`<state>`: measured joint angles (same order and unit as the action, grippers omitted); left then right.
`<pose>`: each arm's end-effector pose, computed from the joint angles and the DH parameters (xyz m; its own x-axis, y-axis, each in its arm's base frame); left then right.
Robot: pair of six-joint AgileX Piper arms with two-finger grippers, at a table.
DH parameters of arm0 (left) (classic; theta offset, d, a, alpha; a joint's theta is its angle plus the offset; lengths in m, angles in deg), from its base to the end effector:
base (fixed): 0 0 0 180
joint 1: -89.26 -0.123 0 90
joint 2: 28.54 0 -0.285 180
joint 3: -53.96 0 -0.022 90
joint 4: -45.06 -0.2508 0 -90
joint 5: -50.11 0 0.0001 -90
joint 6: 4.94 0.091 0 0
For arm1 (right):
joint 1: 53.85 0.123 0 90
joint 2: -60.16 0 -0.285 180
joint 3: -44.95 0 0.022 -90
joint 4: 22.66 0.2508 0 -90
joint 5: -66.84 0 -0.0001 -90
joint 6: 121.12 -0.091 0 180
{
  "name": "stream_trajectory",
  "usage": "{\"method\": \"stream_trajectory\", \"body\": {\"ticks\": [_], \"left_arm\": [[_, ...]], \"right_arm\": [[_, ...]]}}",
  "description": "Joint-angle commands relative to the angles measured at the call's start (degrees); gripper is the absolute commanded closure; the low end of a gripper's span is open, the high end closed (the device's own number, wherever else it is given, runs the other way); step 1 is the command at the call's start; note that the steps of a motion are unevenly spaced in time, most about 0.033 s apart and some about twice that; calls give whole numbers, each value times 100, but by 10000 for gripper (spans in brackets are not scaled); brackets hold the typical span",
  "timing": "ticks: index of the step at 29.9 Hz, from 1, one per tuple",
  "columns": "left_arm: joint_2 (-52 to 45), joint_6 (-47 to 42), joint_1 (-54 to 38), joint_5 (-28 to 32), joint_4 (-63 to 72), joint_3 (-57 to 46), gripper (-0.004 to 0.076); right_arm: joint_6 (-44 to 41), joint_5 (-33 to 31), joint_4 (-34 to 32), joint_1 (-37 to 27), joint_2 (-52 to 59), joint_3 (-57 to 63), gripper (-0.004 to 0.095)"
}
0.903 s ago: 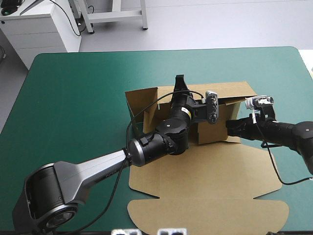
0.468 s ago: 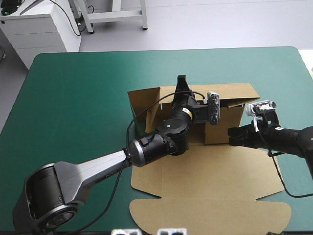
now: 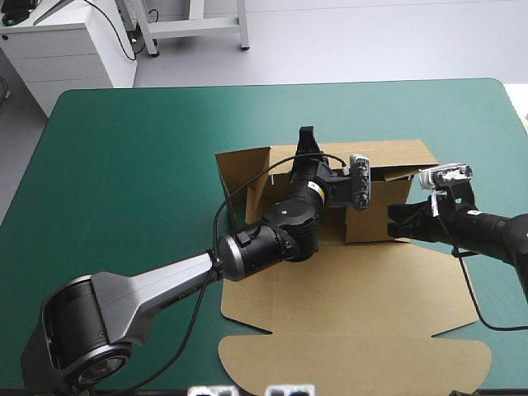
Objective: Fold the box
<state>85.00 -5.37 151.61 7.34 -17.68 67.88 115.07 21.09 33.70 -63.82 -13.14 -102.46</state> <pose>0.2463 -0.3517 0.3250 0.2377 0.9450 -0.2246 0.4765 0.0881 0.8748 0.2226 0.0160 0.2963 -0.6458 -0.0256 -0.7631 -0.3885 0.8714 0.2996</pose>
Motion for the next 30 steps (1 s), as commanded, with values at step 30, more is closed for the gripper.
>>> {"method": "stream_trajectory", "body": {"ticks": [30], "left_arm": [[-284, -87, 63, -45, -97, 145, 732]], "right_arm": [[-1104, -12, -1015, -9, 195, -609, 926]]}}
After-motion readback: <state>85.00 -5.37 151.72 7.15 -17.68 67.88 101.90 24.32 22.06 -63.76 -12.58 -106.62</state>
